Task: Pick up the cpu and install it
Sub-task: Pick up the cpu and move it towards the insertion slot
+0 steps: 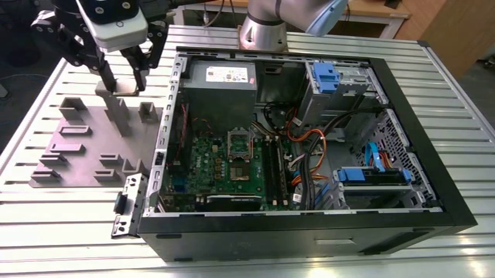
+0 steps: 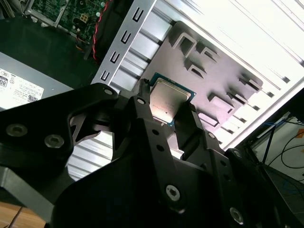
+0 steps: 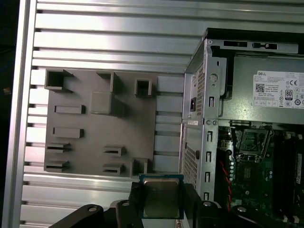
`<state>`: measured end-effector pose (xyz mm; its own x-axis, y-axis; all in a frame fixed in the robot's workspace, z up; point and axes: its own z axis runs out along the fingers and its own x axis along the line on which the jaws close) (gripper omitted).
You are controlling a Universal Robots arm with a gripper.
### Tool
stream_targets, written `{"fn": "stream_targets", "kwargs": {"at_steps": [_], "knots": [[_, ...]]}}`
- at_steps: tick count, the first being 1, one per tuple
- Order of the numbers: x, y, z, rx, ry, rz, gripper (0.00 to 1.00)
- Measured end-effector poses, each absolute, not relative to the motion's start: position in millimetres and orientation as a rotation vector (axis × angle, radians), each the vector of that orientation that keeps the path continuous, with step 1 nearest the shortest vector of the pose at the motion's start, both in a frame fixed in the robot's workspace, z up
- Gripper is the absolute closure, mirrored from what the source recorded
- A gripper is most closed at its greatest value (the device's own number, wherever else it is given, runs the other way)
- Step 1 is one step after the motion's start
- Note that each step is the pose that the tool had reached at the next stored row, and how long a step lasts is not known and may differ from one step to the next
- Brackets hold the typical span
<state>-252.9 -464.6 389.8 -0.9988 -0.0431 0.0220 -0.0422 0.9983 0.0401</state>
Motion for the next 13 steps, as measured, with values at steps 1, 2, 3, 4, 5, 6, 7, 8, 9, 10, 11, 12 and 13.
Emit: {"fn": "stream_targets", "kwargs": {"at_steps": [1,2,3,4,5,6,7,8,9,10,11,12,13], "knots": [[-252.2,-464.7,389.7,0.066,-3.117,-0.062,0.55],[-251.4,-464.9,389.7,0.066,-3.117,-0.062,0.55],[-250.6,-465.4,389.7,0.066,-3.117,-0.062,0.55],[-249.7,-465.9,389.7,0.066,-3.117,-0.062,0.55],[-248.9,-466.1,389.7,0.066,-3.117,-0.062,0.55],[-248.9,-466.1,389.7,0.066,-3.117,-0.062,0.55],[-248.9,-466.1,389.7,0.066,-3.117,-0.062,0.55],[-248.8,-466.1,389.7,0.066,-3.117,-0.062,0.55],[-248.7,-466.1,389.7,0.066,-3.117,-0.062,0.55],[-248.7,-466.1,389.7,0.066,-3.117,-0.062,0.55],[-248.6,-466.1,389.7,0.066,-3.117,-0.062,0.55],[-247.9,-466.1,389.7,0.066,-3.117,-0.062,0.55],[-247.6,-466.1,389.7,0.066,-3.117,-0.062,0.55]]}}
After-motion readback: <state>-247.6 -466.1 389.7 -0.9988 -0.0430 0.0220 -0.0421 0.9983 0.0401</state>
